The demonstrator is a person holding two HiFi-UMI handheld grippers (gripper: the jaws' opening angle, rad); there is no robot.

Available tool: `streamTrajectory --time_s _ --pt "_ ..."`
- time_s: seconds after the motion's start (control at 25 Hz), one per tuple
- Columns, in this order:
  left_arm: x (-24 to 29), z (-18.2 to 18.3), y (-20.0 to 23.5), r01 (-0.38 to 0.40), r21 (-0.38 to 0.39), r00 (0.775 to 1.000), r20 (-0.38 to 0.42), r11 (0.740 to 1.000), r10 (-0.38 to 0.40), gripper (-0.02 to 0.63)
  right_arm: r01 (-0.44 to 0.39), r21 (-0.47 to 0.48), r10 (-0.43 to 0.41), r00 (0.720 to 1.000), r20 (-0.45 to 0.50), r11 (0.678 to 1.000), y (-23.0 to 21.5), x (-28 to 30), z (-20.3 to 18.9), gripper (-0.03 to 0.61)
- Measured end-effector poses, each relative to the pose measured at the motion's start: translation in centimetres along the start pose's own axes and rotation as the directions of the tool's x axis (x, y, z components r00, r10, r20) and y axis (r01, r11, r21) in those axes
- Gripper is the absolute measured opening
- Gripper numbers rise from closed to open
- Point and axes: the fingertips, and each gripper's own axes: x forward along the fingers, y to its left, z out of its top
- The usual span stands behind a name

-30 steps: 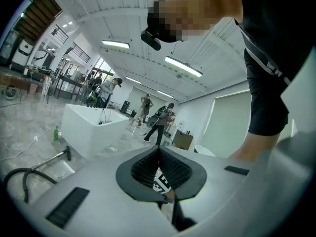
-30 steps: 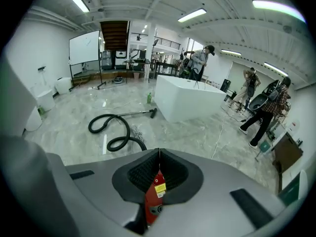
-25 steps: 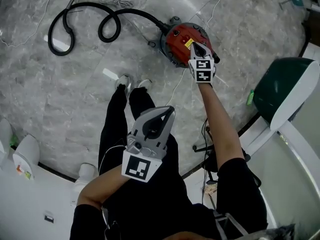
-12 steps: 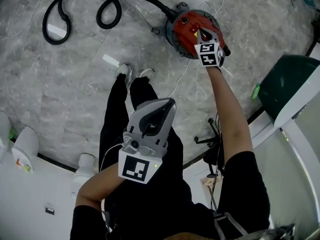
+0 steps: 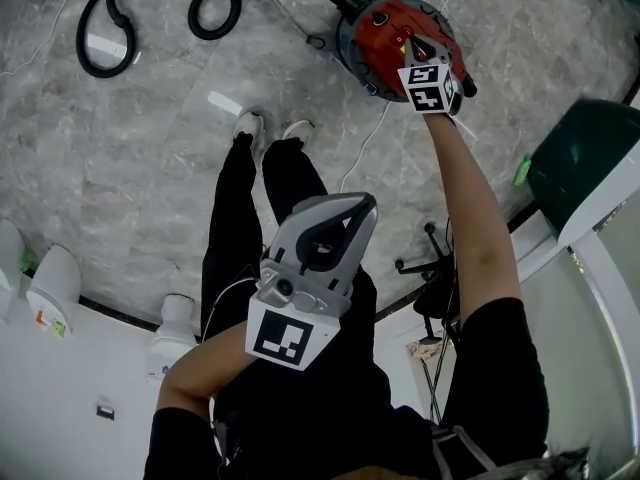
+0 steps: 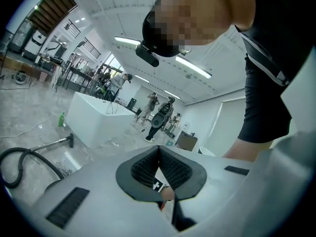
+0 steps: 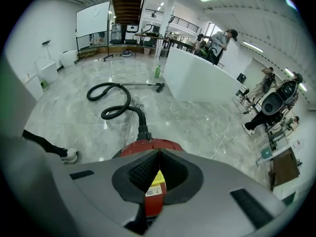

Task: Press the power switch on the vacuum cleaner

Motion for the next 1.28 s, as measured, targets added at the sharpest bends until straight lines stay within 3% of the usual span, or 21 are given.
streamTrajectory --time_s 0.4,0.76,0.96,1.28 --pt "-1.4 -2.4 1.8 -0.049 -0.023 0.998 -0.039 0.999 0.048 0.018 0.027 0.028 -0.025 0.997 -0.072 0.999 -0.8 2.7 -2.0 0.020" --pt "-1.7 -3.6 2.1 -0.030 -0.024 0.998 -0.059 0.999 0.028 0.018 0.048 -0.037 -0.051 0.994 -0.093 0.998 -0.8 3.8 -1.8 0.020" --pt "-1.9 -4.0 3.7 -0.040 -0.023 0.996 -0.084 0.999 0.038 0.018 0.036 0.002 -0.035 0.989 -0.143 0.999 -1.0 4.5 -2.2 0.020" --pt "-3.0 -4.2 5.7 -0.072 -0.032 0.994 -0.087 0.997 0.069 0.018 0.091 0.050 -0.082 0.982 -0.168 0.995 -2.2 5.1 -2.0 0.018"
